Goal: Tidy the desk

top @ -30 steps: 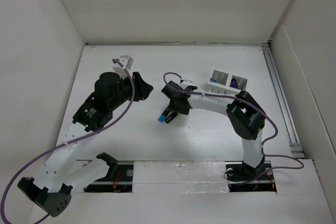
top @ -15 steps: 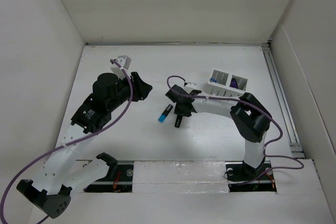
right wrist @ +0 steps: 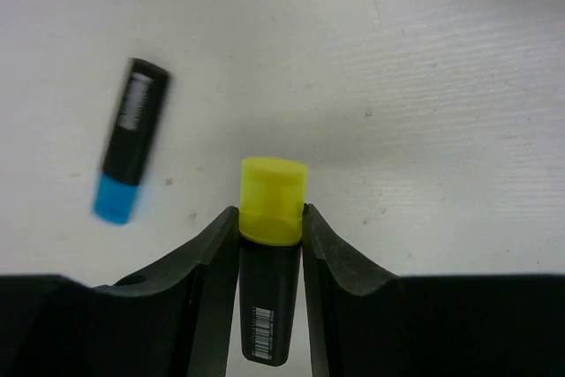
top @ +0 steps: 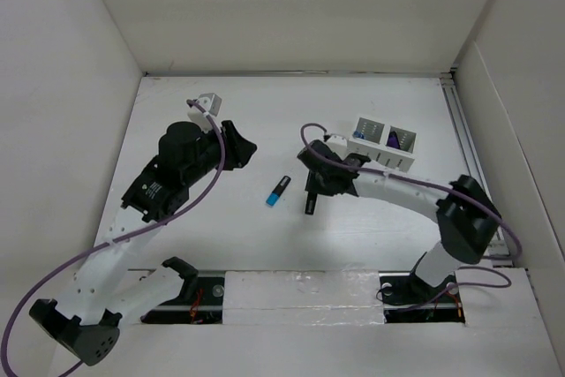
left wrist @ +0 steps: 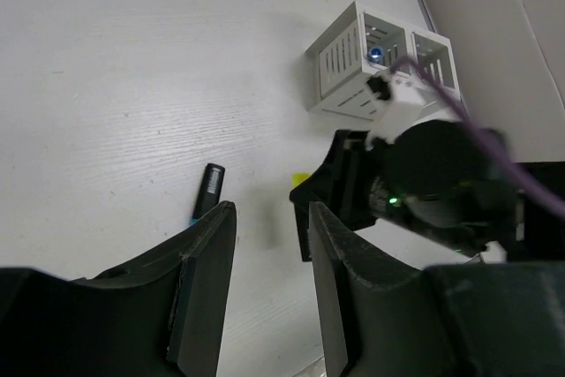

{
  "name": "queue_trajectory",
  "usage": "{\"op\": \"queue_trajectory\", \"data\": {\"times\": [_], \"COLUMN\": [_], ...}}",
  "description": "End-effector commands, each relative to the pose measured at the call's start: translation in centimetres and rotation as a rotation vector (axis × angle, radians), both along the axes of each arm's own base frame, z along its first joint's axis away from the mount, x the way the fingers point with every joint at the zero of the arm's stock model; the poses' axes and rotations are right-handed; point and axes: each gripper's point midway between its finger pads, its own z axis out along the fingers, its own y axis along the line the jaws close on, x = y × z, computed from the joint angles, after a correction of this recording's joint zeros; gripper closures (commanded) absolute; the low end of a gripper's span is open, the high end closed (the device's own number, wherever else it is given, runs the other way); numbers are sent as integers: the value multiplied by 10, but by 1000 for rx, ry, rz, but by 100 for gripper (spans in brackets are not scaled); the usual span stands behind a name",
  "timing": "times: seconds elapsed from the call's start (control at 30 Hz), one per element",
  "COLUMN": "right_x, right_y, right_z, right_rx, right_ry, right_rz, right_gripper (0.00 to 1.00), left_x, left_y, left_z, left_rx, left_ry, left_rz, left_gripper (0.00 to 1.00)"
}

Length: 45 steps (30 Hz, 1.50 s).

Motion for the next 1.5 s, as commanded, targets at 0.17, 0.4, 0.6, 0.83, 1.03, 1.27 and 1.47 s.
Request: {"op": "queue_trajectory", "data": {"times": [0.17,0.4,0.6,0.83,1.03,1.27,1.47], "right_x": [60,108,123,130,147,157,152], "right_y": [-53,-204,-287,-330,-324,-300,-281], "right_z": [174,206,201,191,181,158,144], "right_rx": [213,90,-106,-295,-386,-422,-451], "right_ry": [-343,-468,-466,-436,-397,-360,-344], "right_rz": [-109,-460,-692,-782,-741,-678,-665], "right_gripper": [82,84,84,82,82,82,80], "left_x": [4,8,15,18,19,19,17], "left_y": [-17,-19,-17,-17,-26,-25,-21], "left_z": [1,-6,0,8,3,-2,-2], "left_rx": [-54,-43,-6,-11,-29,-17,-11], "left_ry": [6,4,-25,-55,-37,-23,-13], "left_rz": [-57,-63,-55,-53,-89,-86,-65], "left_gripper": [65,65,65,65,65,65,65]}}
